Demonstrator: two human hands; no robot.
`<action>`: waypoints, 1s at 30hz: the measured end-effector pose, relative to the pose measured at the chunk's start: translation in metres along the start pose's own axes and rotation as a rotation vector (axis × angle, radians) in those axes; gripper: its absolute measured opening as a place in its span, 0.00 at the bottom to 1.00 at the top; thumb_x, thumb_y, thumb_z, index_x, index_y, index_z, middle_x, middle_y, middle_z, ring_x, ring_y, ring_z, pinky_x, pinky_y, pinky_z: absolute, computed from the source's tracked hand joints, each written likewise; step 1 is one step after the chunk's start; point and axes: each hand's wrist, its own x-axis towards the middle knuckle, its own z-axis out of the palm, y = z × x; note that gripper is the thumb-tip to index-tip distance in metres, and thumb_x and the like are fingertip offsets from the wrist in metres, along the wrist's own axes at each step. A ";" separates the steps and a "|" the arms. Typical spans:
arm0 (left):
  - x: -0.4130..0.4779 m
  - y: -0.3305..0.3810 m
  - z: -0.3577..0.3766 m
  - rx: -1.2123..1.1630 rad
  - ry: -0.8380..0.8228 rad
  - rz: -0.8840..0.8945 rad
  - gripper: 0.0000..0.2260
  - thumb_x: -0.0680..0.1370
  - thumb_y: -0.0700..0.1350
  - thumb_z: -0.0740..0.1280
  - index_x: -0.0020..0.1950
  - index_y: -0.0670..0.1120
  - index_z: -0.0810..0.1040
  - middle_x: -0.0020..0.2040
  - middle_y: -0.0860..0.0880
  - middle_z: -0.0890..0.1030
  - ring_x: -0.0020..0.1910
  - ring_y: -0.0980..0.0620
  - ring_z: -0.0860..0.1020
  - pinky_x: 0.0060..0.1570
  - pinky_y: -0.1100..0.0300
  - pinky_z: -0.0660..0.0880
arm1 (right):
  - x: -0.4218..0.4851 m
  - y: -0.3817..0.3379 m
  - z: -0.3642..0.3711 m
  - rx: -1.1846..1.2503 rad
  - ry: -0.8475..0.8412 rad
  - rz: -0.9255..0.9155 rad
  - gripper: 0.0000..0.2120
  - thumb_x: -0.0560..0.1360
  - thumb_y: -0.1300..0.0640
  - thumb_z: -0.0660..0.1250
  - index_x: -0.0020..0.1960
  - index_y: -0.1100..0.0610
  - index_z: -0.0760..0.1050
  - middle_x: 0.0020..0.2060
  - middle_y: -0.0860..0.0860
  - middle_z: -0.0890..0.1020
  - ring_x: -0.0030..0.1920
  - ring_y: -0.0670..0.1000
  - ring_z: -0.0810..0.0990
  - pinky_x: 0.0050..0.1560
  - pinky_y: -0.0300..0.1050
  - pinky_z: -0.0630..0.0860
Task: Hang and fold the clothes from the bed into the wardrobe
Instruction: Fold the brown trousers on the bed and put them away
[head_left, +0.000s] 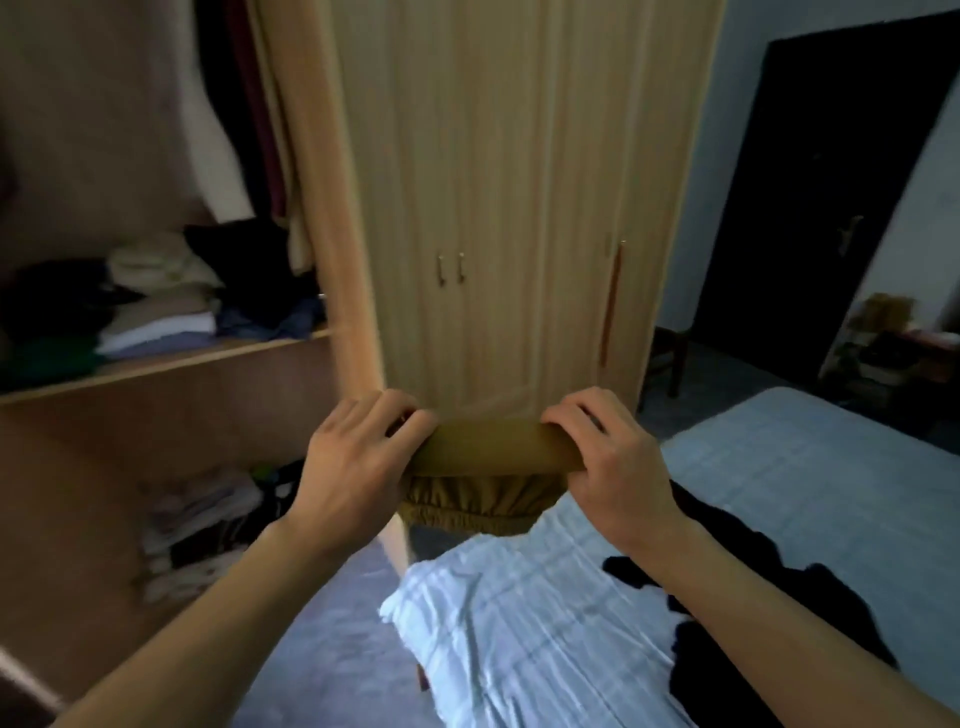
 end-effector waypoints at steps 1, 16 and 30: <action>-0.009 -0.013 -0.006 0.037 -0.023 -0.033 0.13 0.69 0.35 0.71 0.53 0.44 0.79 0.49 0.43 0.79 0.42 0.41 0.77 0.37 0.52 0.70 | 0.008 -0.008 0.018 0.050 -0.003 -0.021 0.13 0.69 0.70 0.61 0.50 0.62 0.80 0.46 0.57 0.79 0.47 0.58 0.80 0.38 0.54 0.80; -0.133 -0.241 -0.045 0.254 -0.112 -0.367 0.22 0.60 0.32 0.73 0.53 0.43 0.79 0.50 0.45 0.79 0.43 0.42 0.78 0.36 0.50 0.73 | 0.137 -0.157 0.250 0.373 -0.295 -0.238 0.17 0.66 0.71 0.75 0.53 0.59 0.80 0.49 0.54 0.79 0.49 0.54 0.80 0.44 0.45 0.80; -0.157 -0.432 -0.018 0.274 -0.079 -0.484 0.22 0.58 0.31 0.70 0.51 0.44 0.80 0.49 0.46 0.79 0.43 0.43 0.78 0.37 0.54 0.71 | 0.243 -0.219 0.428 0.464 -0.337 -0.257 0.17 0.68 0.68 0.76 0.53 0.55 0.80 0.50 0.50 0.79 0.49 0.50 0.79 0.43 0.43 0.81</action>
